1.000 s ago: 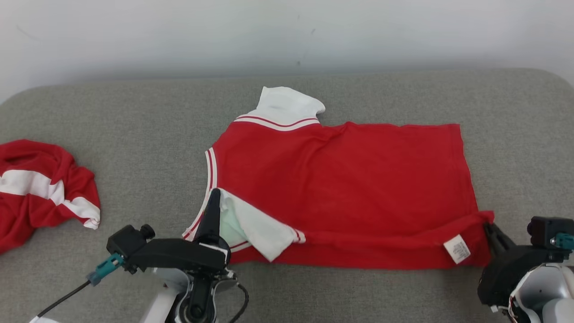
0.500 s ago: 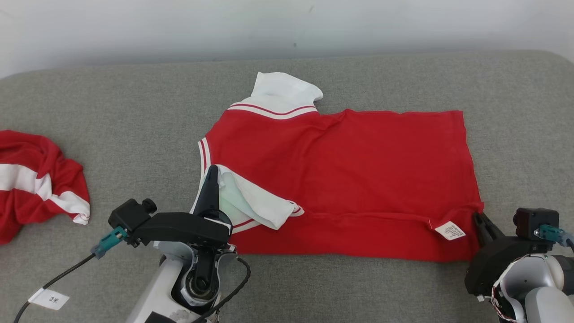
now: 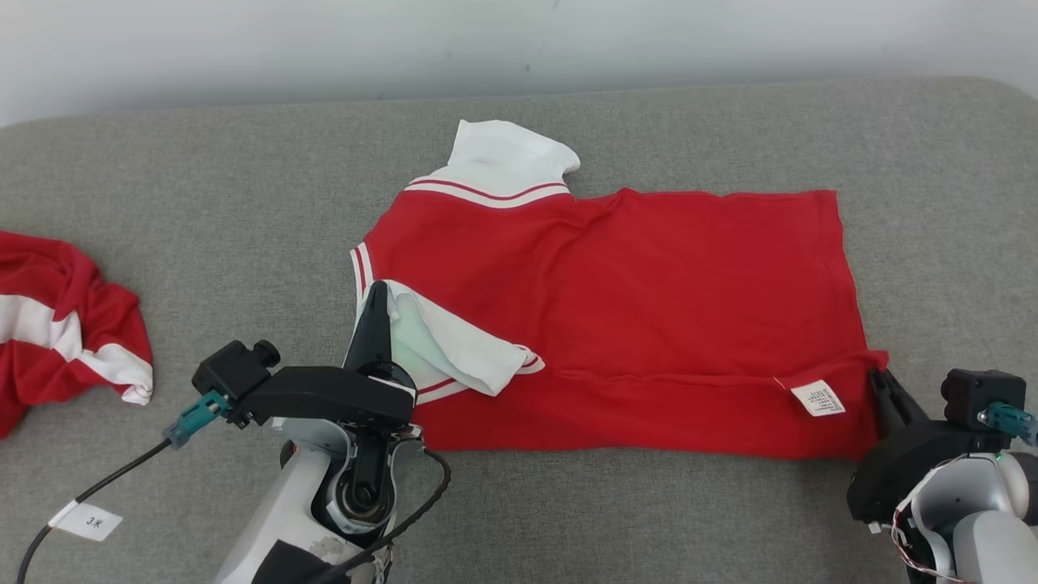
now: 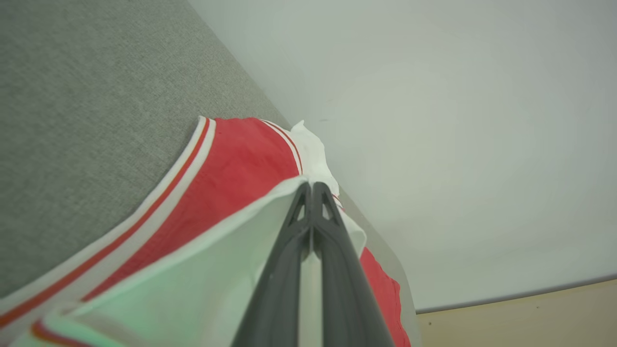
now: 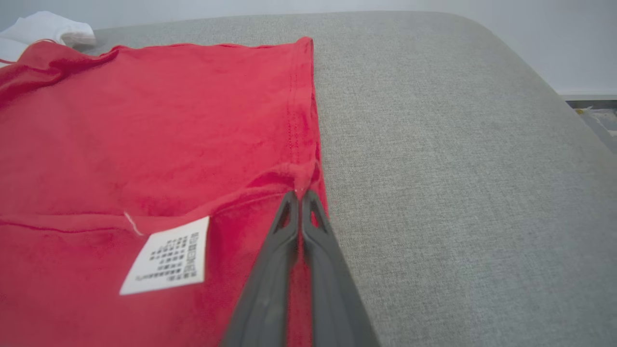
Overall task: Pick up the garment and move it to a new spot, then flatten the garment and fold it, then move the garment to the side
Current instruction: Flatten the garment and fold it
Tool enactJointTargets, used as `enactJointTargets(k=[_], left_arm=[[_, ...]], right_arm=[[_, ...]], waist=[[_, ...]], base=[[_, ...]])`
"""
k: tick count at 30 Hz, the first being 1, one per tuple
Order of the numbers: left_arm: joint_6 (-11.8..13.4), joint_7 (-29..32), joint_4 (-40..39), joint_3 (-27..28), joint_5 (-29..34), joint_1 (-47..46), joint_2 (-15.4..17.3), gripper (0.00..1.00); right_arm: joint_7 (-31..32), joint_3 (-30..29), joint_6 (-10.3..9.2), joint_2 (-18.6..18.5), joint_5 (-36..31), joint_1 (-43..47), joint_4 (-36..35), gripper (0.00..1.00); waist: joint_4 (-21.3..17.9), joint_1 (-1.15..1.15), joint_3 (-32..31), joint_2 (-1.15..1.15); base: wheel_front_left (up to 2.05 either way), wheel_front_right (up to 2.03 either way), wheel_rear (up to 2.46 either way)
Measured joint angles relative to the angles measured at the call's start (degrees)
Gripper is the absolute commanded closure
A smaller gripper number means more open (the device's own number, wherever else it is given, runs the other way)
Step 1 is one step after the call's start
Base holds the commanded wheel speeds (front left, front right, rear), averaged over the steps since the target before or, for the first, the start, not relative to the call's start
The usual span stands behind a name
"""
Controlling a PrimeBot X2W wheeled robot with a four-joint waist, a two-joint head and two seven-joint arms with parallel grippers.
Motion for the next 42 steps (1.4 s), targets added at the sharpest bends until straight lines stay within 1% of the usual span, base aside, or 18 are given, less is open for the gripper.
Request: enactJointTargets(k=[5,12,17,18,19,20,21,26,28,31,33,37,40,42], left_arm=[[-0.4,-0.4,1.5,0.4,0.8,-0.5,0.0,1.00],[-0.9,-0.6,2.5,0.8,1.4,-0.5,0.0,1.00],[-0.7,-0.7,4.1,-0.5,2.8,-2.1,0.0,1.00],[-0.5,-0.7,4.7,-0.7,3.0,-2.4,0.0,1.00],[-0.5,-0.7,5.3,-0.9,3.0,-2.6,0.0,1.00],[-0.4,-0.7,5.9,-1.2,3.1,-2.9,0.0,0.87],[-0.3,-0.7,6.5,-1.6,3.7,-3.2,0.0,0.00],[0.1,-0.7,8.4,-1.4,5.7,-4.1,-0.1,0.00],[0.7,-0.7,8.1,-0.4,9.0,-4.2,0.6,0.00],[2.2,-0.9,6.2,1.1,15.8,-3.9,2.6,0.00],[3.8,-0.9,4.8,0.9,20.7,-2.8,4.1,0.00],[7.7,-0.8,3.5,-2.7,28.4,1.1,7.6,0.00],[11.3,2.1,2.8,-6.4,32.8,3.7,10.7,0.00],[13.0,5.1,1.8,-8.5,34.8,5.4,12.2,0.00]], right_arm=[[-2.6,-0.8,0.00,0.8,-0.7,-1.1,-0.4,1.00],[-2.7,-2.7,0.00,1.5,-2.0,-0.9,0.5,1.00],[-2.9,-2.8,0.00,2.5,-2.9,-1.1,1.7,1.00],[-3.0,-2.7,0.00,2.7,-3.0,-1.3,2.0,0.91],[-3.0,-2.6,0.00,2.8,-3.1,-1.5,2.4,0.55],[-3.2,-2.6,0.00,3.0,-3.2,-1.7,2.8,0.08],[-3.3,-3.2,0.00,3.2,-3.3,-1.9,3.2,0.00],[-4.2,-3.6,0.00,3.6,-3.6,-2.5,3.9,0.00],[-4.4,-4.1,0.00,3.8,-3.6,-2.6,3.5,0.00],[-3.6,-5.2,0.00,3.9,-3.2,-2.4,2.1,0.00],[-1.7,-5.9,0.00,3.9,-2.8,-1.8,0.3,0.00],[3.9,-7.3,0.00,4.1,-2.7,0.7,-5.2,0.00],[8.0,-7.6,0.00,4.6,-2.5,3.6,-9.1,0.00],[10.2,-7.6,0.00,5.0,-2.1,5.1,-11.2,0.00]], waist=[[-0.3,0.00,0.2,0.00],[-0.2,-0.01,0.1,0.00],[-0.2,-0.01,0.0,0.00],[-0.3,-0.01,0.0,0.00],[-0.4,-0.01,0.0,0.00],[-0.5,-0.01,-0.1,0.00],[-0.5,0.00,-0.1,0.00],[-0.7,-0.01,-0.7,0.00],[-0.7,-0.01,-1.1,0.00],[-0.7,-0.01,-1.9,0.00],[-0.6,-0.01,-2.5,0.00],[-0.6,-0.01,-3.9,0.00],[-0.6,-0.01,-4.9,0.00],[-0.7,-0.01,-5.5,0.00]], base=[[0.00,0.00,0.00],[0.00,0.00,0.00],[0.00,0.00,0.00],[0.00,0.00,0.00],[0.00,0.00,0.00],[0.00,0.00,0.00],[0.00,0.00,0.00],[0.00,0.00,0.00],[0.00,0.00,0.00],[0.00,0.00,0.00],[0.00,0.00,0.00],[0.00,0.00,0.00],[0.00,0.00,0.00],[0.00,0.00,0.00]])
